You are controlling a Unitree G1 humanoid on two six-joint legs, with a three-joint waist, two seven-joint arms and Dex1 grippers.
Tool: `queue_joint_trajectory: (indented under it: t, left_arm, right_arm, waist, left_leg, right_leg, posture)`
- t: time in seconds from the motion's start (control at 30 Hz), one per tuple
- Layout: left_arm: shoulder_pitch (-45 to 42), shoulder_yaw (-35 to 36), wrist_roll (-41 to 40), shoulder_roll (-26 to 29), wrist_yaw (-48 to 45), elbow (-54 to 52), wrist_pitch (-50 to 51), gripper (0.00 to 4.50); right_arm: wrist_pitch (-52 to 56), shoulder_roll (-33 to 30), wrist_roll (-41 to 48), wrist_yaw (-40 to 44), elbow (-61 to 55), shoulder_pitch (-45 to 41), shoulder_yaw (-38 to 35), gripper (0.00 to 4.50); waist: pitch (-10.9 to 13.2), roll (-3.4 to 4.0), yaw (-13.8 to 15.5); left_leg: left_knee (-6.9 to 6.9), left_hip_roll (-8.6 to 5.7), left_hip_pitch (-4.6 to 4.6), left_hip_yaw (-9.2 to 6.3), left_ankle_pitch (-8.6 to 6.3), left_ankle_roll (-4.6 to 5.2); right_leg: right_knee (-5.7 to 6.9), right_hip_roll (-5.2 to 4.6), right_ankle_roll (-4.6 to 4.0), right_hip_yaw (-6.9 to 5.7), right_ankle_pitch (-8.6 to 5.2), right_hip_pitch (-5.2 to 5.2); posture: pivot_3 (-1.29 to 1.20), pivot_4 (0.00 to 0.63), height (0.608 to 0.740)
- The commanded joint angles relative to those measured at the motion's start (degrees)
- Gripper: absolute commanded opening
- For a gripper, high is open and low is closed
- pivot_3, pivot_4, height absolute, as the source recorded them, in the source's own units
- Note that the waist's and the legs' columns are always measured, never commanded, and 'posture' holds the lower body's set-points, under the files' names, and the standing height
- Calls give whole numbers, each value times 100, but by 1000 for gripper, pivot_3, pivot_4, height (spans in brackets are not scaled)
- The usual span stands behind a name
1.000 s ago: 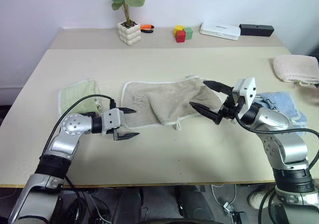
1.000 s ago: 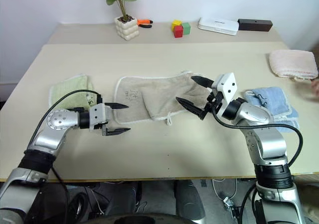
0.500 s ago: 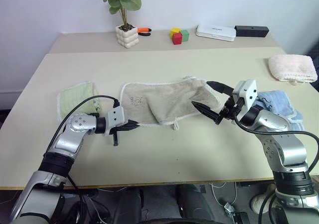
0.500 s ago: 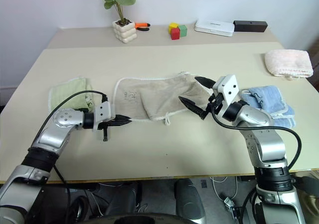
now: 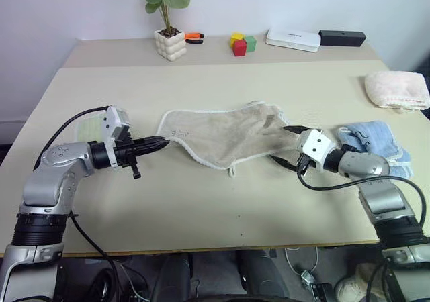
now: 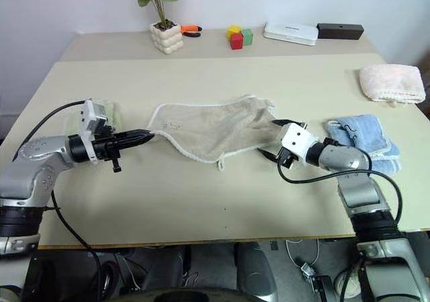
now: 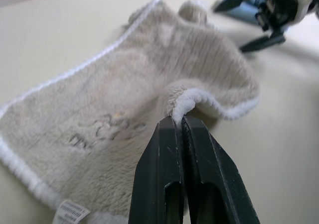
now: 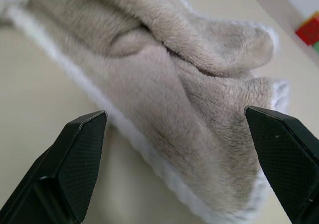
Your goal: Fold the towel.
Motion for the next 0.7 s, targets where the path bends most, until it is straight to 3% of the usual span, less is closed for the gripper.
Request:
queue_joint_trajectory:
  t: [0.03, 0.33, 0.43, 0.63, 0.7]
  left_arm:
    - [108, 288, -217, 80, 57, -290, 49, 70]
    - [298, 366, -313, 25, 317, -568, 51, 70]
    - [378, 349, -326, 55, 367, -681, 100, 0]
    - [488, 382, -374, 81, 477, -874, 185, 0]
    - [512, 384, -393, 88, 507, -914, 219, 0]
  right_arm:
    - [-493, -237, -343, 67, 272, -141, 73, 4500]
    - [-1107, -31, -1290, -517, 1450, -784, 597, 4500]
    - [-714, 132, -1518, -543, 1690, -1064, 773, 3753]
    - [-587, 303, -1567, -592, 1872, -1169, 879, 757]
    - [-567, 273, -1582, -623, 1879, -1137, 891, 86]
  waist:
    - [0, -1, -1]
    - [0, -12, -48]
    - [1, -15, -86]
    - [0, -17, -123]
    - [0, -17, -122]
  left_leg:
    - [-1, 0, 1, 0, 0, 0]
    - [4, 0, 6, 3, 0, 0]
    - [5, 1, 7, 2, 0, 0]
    - [6, 0, 8, 1, 0, 0]
    - [6, 0, 8, 1, 0, 0]
  right_leg:
    - [0, 0, 0, 0, 0, 0]
    - [1, 0, -3, 2, 1, 5]
    - [2, 1, -3, 2, 2, 6]
    - [3, 0, -4, 2, 3, 8]
    - [3, -1, -4, 2, 3, 8]
  posture:
    - [0, 150, 740]
    - [0, 150, 740]
    - [0, 150, 740]
    - [0, 150, 740]
    - [0, 150, 740]
